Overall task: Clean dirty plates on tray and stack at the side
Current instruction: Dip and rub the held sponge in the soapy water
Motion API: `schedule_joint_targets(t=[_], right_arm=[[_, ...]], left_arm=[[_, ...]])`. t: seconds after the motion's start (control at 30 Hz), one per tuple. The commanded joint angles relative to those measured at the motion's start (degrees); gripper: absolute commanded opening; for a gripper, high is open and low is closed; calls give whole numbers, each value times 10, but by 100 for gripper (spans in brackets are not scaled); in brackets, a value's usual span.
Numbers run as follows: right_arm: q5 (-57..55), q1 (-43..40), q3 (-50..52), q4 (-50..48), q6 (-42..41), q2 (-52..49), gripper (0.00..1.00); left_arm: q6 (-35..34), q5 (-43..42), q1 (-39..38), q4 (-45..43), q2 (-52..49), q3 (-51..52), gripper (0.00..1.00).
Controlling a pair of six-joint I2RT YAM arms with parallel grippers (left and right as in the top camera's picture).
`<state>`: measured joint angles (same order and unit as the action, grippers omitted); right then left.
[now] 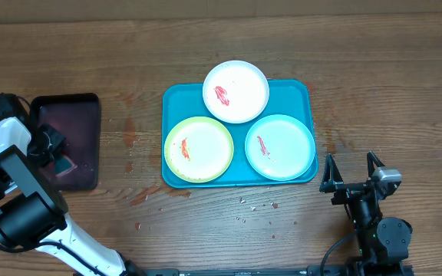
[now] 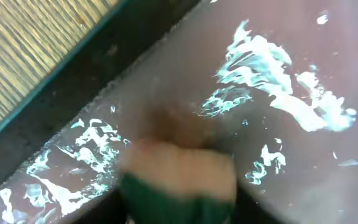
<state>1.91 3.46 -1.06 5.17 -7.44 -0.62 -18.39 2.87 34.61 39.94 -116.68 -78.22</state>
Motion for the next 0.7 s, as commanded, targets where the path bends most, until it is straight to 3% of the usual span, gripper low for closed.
schedule_joint_targets(t=[0.0, 0.07, 0.1, 0.13, 0.17, 0.2, 0.33, 0.37, 0.4, 0.6, 0.67], right_arm=[[-5, 3, 6, -4, 2, 5, 100], [-5, 3, 6, -4, 2, 5, 100], [-5, 3, 6, -4, 2, 5, 100], [-5, 3, 6, -4, 2, 5, 100], [-5, 3, 6, -4, 2, 5, 100], [-5, 3, 6, -4, 2, 5, 100], [-5, 3, 6, -4, 2, 5, 100], [-5, 3, 6, -4, 2, 5, 100], [-5, 3, 6, -4, 2, 5, 100], [-5, 3, 6, -4, 2, 5, 100], [-5, 3, 6, -4, 2, 5, 100]], left_arm=[[4, 0, 2, 24, -12, 7, 100], [4, -3, 2, 45, -12, 7, 98], [4, -9, 2, 57, -12, 7, 83], [4, -16, 2, 68, -12, 7, 46], [4, -21, 2, 76, -12, 7, 17], [4, -30, 2, 85, -12, 7, 4], [4, -65, 2, 109, -12, 7, 5], [4, -68, 2, 114, -12, 7, 34], [4, -70, 2, 122, -12, 7, 100], [4, -70, 2, 148, -12, 7, 99], [4, -70, 2, 153, -12, 7, 68]])
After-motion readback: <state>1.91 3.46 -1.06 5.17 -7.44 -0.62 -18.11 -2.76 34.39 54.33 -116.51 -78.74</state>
